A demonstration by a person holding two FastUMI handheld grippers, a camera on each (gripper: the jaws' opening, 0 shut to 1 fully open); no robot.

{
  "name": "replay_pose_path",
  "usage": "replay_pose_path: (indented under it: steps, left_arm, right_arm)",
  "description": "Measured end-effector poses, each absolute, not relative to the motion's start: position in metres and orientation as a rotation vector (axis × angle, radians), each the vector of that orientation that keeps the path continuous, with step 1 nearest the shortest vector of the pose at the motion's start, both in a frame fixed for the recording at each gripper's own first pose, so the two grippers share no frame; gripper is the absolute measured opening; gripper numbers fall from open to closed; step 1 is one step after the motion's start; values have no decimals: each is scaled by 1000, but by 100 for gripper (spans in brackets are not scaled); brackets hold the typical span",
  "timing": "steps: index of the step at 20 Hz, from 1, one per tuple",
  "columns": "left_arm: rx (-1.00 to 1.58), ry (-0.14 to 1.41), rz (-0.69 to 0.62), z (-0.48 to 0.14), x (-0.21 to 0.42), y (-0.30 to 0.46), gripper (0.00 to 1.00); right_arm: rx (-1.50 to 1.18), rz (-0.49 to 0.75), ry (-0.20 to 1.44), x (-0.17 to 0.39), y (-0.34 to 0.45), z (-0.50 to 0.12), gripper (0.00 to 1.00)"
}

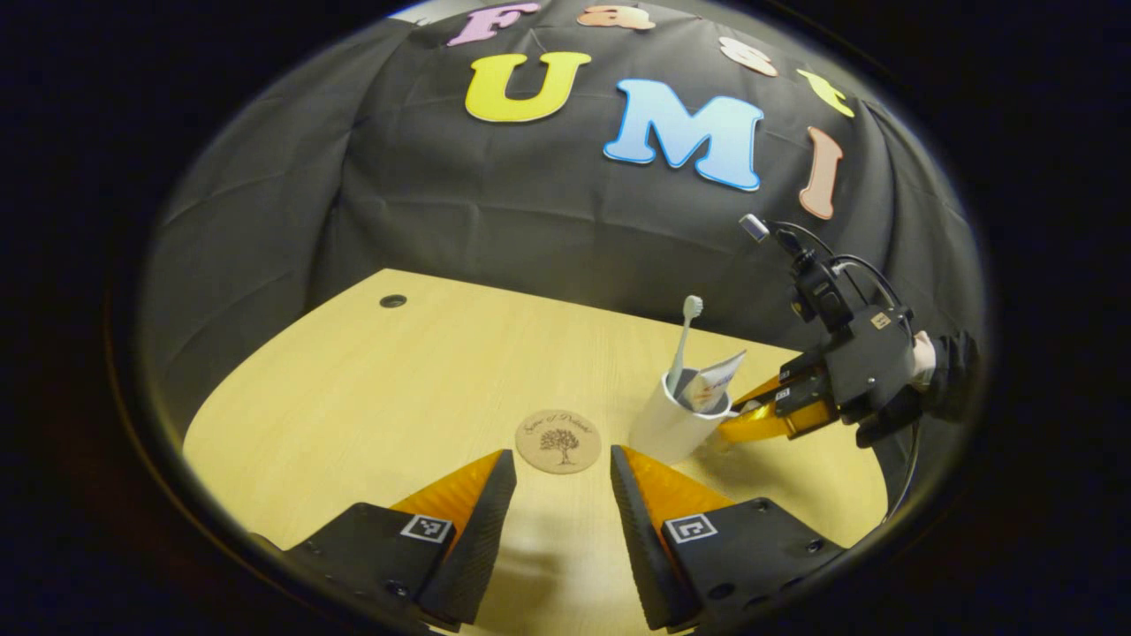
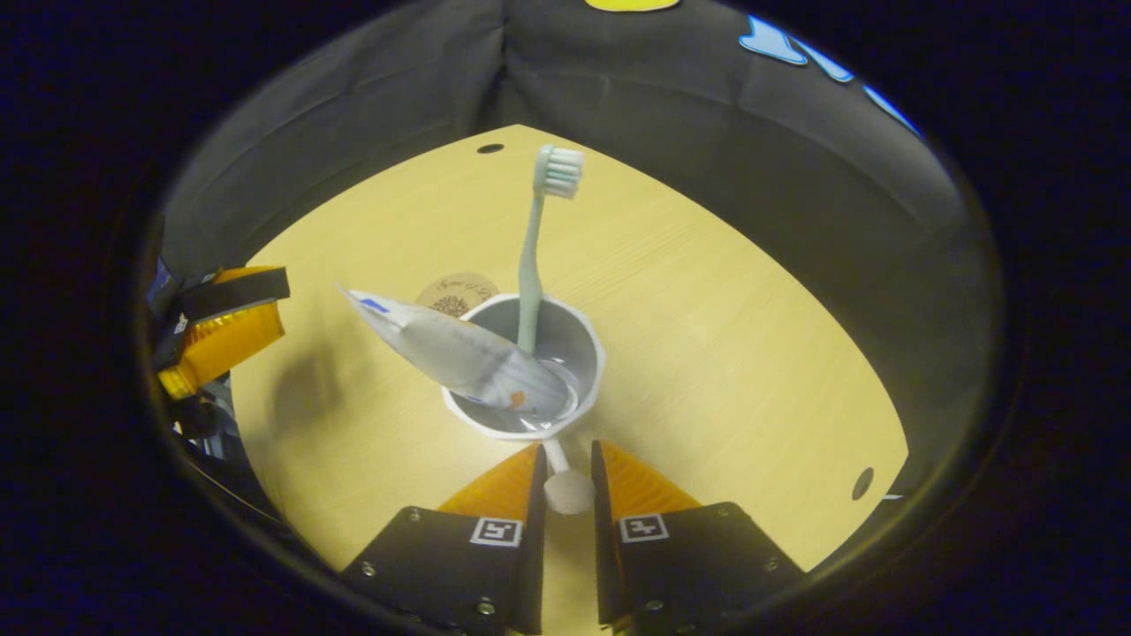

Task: Put the toothbrush and toothpaste on the desktop into the cup, then pick up the cup and place it on the coaster on the desktop.

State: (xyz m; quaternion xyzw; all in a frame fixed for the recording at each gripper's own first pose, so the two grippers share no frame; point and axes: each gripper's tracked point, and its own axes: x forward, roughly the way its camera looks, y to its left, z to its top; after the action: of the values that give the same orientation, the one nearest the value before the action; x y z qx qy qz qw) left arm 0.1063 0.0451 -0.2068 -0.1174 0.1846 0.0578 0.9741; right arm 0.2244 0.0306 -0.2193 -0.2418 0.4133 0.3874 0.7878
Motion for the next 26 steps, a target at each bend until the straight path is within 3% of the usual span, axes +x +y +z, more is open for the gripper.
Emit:
replay_pose_path:
  steps: [3, 4, 5, 6, 7, 23, 24, 26]
  left_arm:
    - [-255, 381, 131, -212, 102, 49, 72]
    - [-257, 380, 133, -213, 103, 50, 72]
    - [-258, 379, 133, -213, 103, 50, 72]
    - [-258, 379, 132, -212, 103, 49, 72]
    - [-258, 378, 131, -213, 104, 48, 77]
    - [-268, 374, 143, -219, 94, 58, 77]
    - [-271, 376, 145, -219, 93, 59, 72]
    - [-271, 376, 148, -221, 87, 60, 72]
  right_arm:
    - [-539, 826, 889, 223, 27, -217, 19]
    - [-544, 825, 894, 222, 30, -219, 13]
    - [-543, 818, 895, 223, 30, -222, 13]
    - [-547, 822, 892, 222, 29, -217, 7]
    - [-548, 816, 895, 222, 28, -218, 7]
    - [-471, 786, 858, 221, 43, -193, 7]
    - [-463, 789, 855, 218, 51, -197, 7]
    - [-444, 796, 843, 218, 65, -196, 7]
